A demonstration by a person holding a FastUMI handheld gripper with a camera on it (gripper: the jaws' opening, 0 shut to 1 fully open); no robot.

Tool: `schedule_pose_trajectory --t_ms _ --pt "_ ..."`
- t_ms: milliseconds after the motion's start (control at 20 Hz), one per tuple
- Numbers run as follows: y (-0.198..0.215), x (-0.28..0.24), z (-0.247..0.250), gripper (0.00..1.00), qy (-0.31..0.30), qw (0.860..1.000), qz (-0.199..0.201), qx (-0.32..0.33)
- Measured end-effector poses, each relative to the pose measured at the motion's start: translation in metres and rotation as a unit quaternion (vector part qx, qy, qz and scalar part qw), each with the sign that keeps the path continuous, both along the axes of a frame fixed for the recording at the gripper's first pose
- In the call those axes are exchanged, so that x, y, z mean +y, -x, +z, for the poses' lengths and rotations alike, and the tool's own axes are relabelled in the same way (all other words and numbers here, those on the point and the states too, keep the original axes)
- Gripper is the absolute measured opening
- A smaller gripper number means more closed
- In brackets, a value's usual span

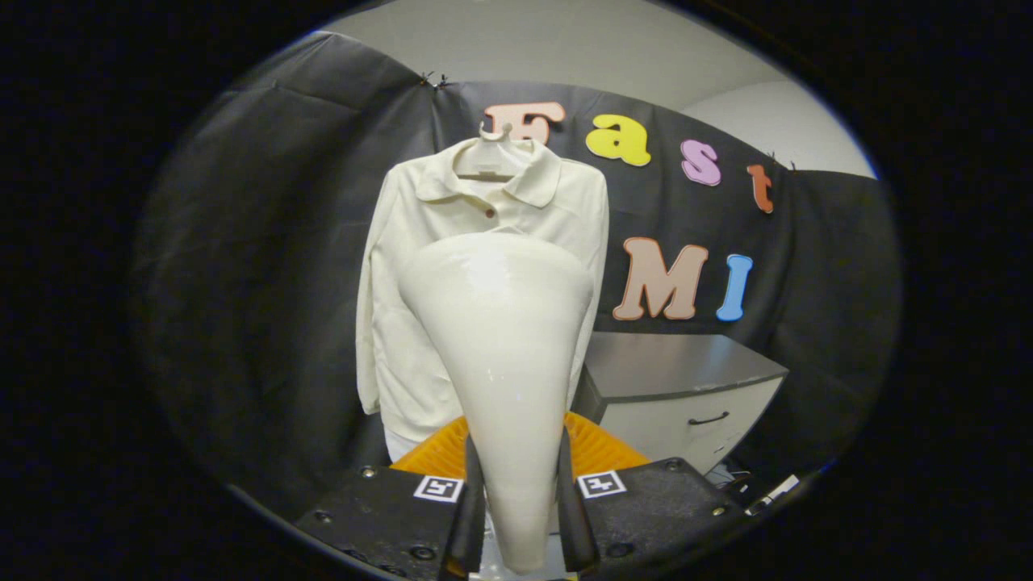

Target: Iron the clothes twice with a garment steamer, once on the left side and once on the right side.

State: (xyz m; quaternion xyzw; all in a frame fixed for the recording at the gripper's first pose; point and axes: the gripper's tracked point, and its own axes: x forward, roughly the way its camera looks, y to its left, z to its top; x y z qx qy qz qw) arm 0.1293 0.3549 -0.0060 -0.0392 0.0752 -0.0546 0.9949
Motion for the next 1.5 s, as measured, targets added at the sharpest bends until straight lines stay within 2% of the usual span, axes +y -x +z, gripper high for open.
schedule_pose_trajectory --t_ms 350,500,800,1100,1500 --pt "0.054 -0.023 0.036 0.38 -0.015 0.999 0.019 -0.038" --pt "0.068 -0.044 0.04 0.37 -0.015 0.999 0.02 -0.034" --pt "0.087 -0.071 0.046 0.37 0.011 0.999 0.035 -0.036" --pt "0.105 -0.097 0.046 0.38 -0.03 0.998 0.024 -0.056" --pt "0.107 -0.093 0.031 0.37 -0.027 0.998 0.036 -0.038"
